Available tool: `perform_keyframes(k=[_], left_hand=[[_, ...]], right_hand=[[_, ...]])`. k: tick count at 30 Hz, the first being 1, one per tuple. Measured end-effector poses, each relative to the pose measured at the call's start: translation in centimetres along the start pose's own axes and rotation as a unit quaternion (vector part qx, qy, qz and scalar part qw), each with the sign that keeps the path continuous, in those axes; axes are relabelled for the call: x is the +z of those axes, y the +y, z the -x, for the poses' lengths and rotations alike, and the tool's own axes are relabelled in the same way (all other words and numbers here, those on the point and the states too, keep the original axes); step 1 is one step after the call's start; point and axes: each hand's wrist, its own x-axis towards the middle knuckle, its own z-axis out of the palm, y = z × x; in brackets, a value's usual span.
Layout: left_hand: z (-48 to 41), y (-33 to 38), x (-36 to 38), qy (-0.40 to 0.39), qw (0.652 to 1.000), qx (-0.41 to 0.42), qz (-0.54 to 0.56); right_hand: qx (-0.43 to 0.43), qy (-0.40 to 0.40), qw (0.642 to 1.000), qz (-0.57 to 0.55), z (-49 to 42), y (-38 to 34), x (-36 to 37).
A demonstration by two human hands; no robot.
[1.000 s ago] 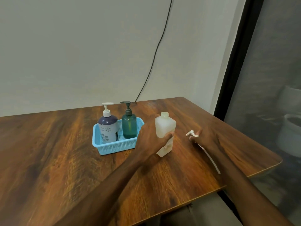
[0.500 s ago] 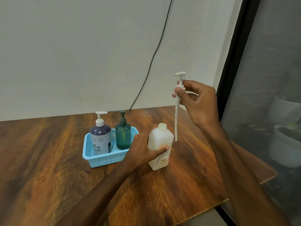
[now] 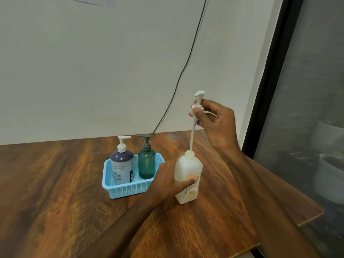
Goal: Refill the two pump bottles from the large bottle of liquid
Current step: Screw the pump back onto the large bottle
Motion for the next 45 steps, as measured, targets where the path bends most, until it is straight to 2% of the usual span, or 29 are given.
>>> perform_keyframes(k=[4, 12, 19, 27, 34, 42, 45], left_hand=[[0.1, -0.5, 0.2, 0.018, 1.0, 0.004, -0.006], [-0.2, -0.8, 0.7, 0.034, 0.999, 0.025, -0.011], [-0.2, -1.0, 1.5, 0.041, 0.999, 0.033, 0.002], [0.2, -0.9, 1.7, 0.04, 0.997, 0.048, 0.049], [0.1, -1.2, 1.8, 0.037, 0.997, 0.043, 0.045], [0.2, -0.9, 1.8, 0.041, 0.997, 0.045, 0.055], [0.2, -1.0, 1.8, 0.041, 0.996, 0.052, 0.061]], right_hand=[[0.052, -0.013, 0.998, 0.037, 2.0, 3.3, 0.3], [0.054, -0.067, 0.989, 0.123, 6.6, 7.3, -0.7], [0.063, -0.054, 0.988, 0.131, 6.4, 7.8, -1.1], [0.075, -0.004, 0.983, 0.169, 6.7, 8.5, 0.0], [0.066, -0.023, 0.981, 0.182, 6.6, 8.1, -0.6], [0.024, -0.048, 0.961, 0.273, 6.2, 7.0, -0.4], [0.031, -0.032, 0.959, 0.281, 5.9, 7.1, -0.4]])
